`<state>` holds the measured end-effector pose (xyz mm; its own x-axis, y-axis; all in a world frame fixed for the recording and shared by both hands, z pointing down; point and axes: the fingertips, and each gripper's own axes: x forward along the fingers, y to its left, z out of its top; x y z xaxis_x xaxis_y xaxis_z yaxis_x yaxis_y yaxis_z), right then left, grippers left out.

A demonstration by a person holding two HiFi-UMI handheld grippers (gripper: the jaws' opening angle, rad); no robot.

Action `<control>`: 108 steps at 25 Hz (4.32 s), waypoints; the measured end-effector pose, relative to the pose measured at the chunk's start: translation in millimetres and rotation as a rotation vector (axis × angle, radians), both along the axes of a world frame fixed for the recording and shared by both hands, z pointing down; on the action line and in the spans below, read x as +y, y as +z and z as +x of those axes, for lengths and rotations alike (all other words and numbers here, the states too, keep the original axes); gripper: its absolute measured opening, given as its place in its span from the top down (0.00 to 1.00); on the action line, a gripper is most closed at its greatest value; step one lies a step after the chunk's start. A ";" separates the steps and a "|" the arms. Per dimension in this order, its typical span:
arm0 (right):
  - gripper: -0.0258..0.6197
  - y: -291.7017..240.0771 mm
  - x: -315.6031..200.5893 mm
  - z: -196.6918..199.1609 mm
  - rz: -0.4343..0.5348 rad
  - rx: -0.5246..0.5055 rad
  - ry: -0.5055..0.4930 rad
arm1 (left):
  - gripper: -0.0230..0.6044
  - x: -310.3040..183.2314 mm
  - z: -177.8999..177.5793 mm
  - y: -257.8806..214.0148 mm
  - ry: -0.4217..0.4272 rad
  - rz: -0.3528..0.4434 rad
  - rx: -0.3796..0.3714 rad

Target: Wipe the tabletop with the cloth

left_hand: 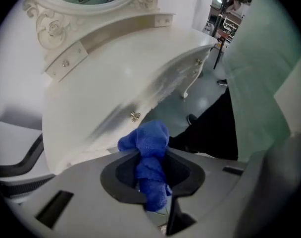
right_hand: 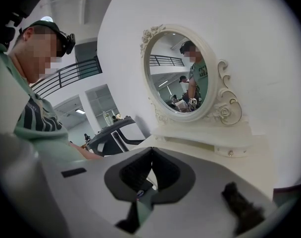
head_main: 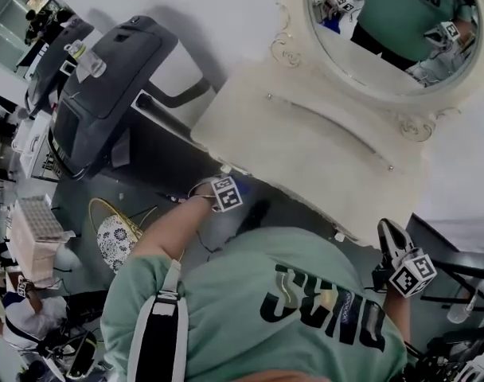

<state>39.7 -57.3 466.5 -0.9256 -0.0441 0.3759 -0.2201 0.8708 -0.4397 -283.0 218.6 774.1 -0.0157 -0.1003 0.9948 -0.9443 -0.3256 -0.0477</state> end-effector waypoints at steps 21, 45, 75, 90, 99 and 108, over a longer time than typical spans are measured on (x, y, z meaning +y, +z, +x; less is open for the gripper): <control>0.94 10.0 -25.9 -44.3 -0.014 0.127 0.228 | 0.80 -329.2 -128.6 -23.2 0.040 0.236 -0.036; 0.94 7.1 -9.6 40.3 0.000 0.023 0.004 | 0.80 -22.3 14.1 -7.2 -0.009 -0.110 0.042; 0.94 0.3 -65.2 5.4 0.066 0.116 0.127 | 0.80 -273.0 -37.8 -19.7 0.060 0.145 0.029; 0.94 2.3 -71.2 147.8 0.025 0.009 0.049 | 0.80 -86.1 129.7 -12.2 -0.063 -0.018 0.079; 0.94 6.9 -66.1 77.6 0.053 0.092 0.080 | 0.80 -339.5 -11.8 -68.4 -0.095 0.351 -0.076; 0.94 8.3 -68.3 35.0 0.066 0.180 0.143 | 0.80 -394.9 -41.5 -21.8 -0.033 0.336 -0.080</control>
